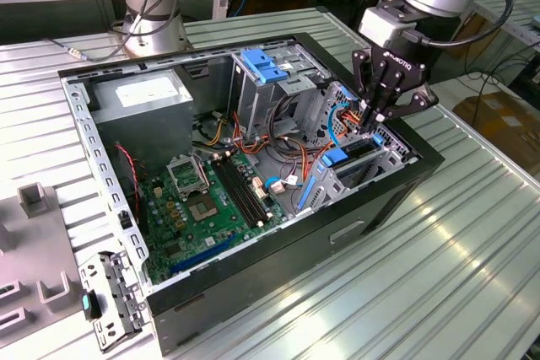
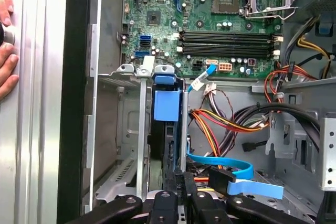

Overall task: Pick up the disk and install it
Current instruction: 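Insert the first disk wire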

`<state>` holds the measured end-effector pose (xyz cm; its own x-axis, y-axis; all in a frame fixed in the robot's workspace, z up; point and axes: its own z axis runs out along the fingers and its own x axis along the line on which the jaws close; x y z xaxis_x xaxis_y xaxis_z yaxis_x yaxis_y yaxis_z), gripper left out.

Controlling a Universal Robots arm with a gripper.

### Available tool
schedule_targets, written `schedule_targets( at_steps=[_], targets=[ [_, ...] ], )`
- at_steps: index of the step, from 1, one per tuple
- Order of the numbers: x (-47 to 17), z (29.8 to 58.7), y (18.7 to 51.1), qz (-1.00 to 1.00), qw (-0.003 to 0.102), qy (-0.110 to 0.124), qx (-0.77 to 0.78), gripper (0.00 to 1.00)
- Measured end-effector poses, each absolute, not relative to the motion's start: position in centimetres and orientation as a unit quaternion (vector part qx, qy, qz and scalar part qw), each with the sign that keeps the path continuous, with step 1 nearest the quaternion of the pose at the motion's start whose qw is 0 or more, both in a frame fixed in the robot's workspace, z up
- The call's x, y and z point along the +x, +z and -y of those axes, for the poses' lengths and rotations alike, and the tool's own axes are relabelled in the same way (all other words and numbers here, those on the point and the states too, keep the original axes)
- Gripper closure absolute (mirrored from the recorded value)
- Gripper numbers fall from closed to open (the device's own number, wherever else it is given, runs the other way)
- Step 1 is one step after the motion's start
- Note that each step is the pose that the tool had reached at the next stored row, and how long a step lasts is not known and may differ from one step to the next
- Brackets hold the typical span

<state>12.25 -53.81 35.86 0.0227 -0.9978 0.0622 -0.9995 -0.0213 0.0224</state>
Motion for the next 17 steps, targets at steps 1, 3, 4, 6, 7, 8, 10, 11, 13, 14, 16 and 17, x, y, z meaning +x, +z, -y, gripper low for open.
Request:
schedule_targets(
  at_steps=[1, 3, 4, 6, 7, 8, 10, 11, 13, 14, 16, 17],
  targets=[
    [12.23, 53.98, 35.71, 0.700, 0.030, 0.014, 0.713, 0.84],
    [11.92, 54.62, 35.53, 0.700, 0.027, 0.012, 0.713, 0.84],
    [11.73, 54.71, 35.49, 0.700, 0.026, 0.011, 0.714, 0.84],
    [11.63, 54.73, 35.44, 0.700, 0.023, 0.009, 0.714, 0.84],
    [11.63, 54.73, 35.39, 0.700, 0.023, 0.009, 0.714, 0.84],
    [11.63, 54.73, 35.36, 0.700, 0.023, 0.009, 0.714, 0.84],
    [11.71, 54.73, 35.26, 0.701, 0.023, 0.009, 0.713, 0.84],
    [11.78, 54.74, 35.22, 0.701, 0.023, 0.009, 0.712, 0.84],
    [11.81, 54.73, 35.14, 0.702, 0.023, 0.009, 0.712, 0.84],
    [11.81, 54.73, 35.10, 0.702, 0.023, 0.009, 0.712, 0.84],
    [11.82, 54.73, 35.01, 0.702, 0.023, 0.009, 0.711, 0.84],
    [11.82, 54.73, 34.96, 0.703, 0.023, 0.009, 0.711, 0.84]
  ],
)
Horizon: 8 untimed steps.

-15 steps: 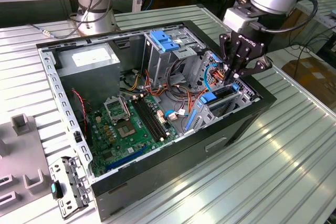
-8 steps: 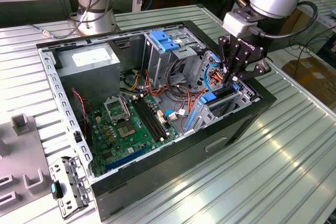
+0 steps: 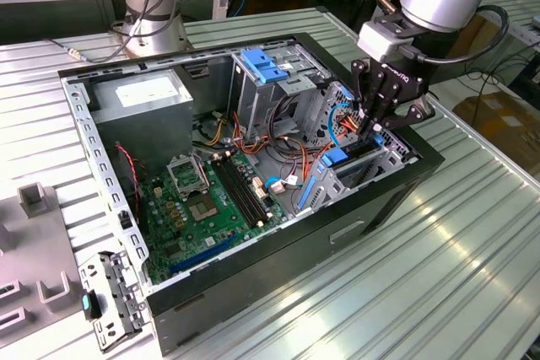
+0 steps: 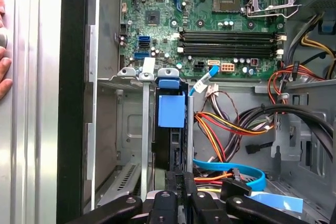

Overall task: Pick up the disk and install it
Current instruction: 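Insert the first disk wire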

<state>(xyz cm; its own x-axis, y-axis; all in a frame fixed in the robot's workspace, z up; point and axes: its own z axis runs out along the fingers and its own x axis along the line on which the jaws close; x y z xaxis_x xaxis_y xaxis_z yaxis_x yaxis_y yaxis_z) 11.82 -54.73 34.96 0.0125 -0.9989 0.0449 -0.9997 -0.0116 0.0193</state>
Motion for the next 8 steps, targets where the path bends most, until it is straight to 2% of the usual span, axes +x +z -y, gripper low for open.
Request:
schedule_targets(
  at_steps=[8],
  targets=[
    [11.82, 54.77, 34.63, 0.706, 0.023, 0.009, 0.708, 0.84]
  ],
)
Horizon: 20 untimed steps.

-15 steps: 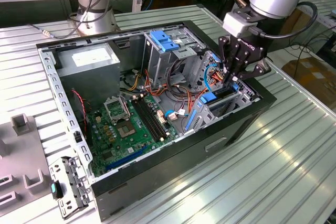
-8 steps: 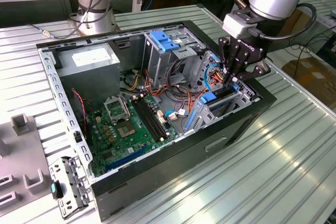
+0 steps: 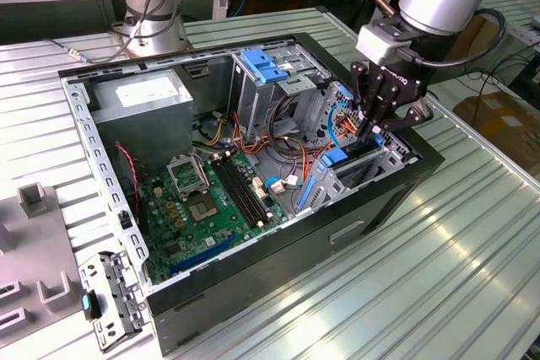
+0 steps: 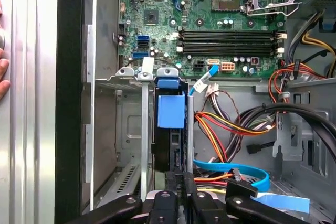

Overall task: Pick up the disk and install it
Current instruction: 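Insert the first disk wire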

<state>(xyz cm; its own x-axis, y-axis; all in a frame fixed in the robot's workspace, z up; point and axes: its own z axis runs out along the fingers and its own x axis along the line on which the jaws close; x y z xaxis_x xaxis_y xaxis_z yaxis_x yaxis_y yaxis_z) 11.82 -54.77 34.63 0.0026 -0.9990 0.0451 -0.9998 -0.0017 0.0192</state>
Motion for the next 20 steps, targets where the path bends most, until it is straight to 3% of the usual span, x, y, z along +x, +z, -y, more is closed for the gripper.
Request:
schedule_targets(
  at_steps=[12, 15, 16, 20],
  targets=[
    [11.8, 54.8, 34.0, 0.707, 0.023, 0.009, 0.707, 0.84],
    [11.8, 54.8, 34.2, 0.707, 0.022, 0.009, 0.707, 0.82],
    [11.8, 54.8, 34.5, 0.707, 0.023, 0.009, 0.707, 0.76],
    [11.8, 54.8, 35.2, 0.707, 0.022, 0.009, 0.707, 0.76]
  ],
)
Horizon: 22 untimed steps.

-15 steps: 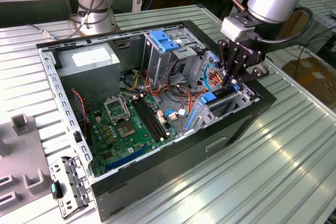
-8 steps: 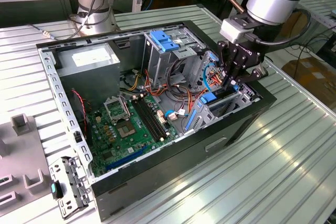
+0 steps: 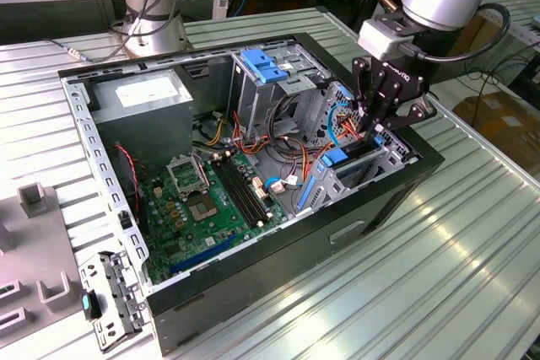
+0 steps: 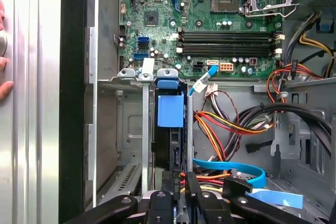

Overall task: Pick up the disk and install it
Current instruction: 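Insert the first disk wire, then insert the second disk wire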

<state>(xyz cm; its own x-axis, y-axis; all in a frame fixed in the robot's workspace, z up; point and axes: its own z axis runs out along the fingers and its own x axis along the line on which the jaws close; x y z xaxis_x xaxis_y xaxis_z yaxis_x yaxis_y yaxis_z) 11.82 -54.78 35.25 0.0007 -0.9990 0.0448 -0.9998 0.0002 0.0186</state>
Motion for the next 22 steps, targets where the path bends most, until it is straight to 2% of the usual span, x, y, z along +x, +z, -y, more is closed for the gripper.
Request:
schedule_targets(
  at_steps=[3, 5, 22],
  targets=[
    [11.8, 54.8, 35.3, 0.707, 0.022, 0.009, 0.707, 0.77],
    [11.8, 54.8, 35.3, 0.707, 0.023, 0.009, 0.707, 0.89],
    [10.4, 54.8, 35.3, 0.707, 0.023, 0.009, 0.707, 0.89]
  ],
)
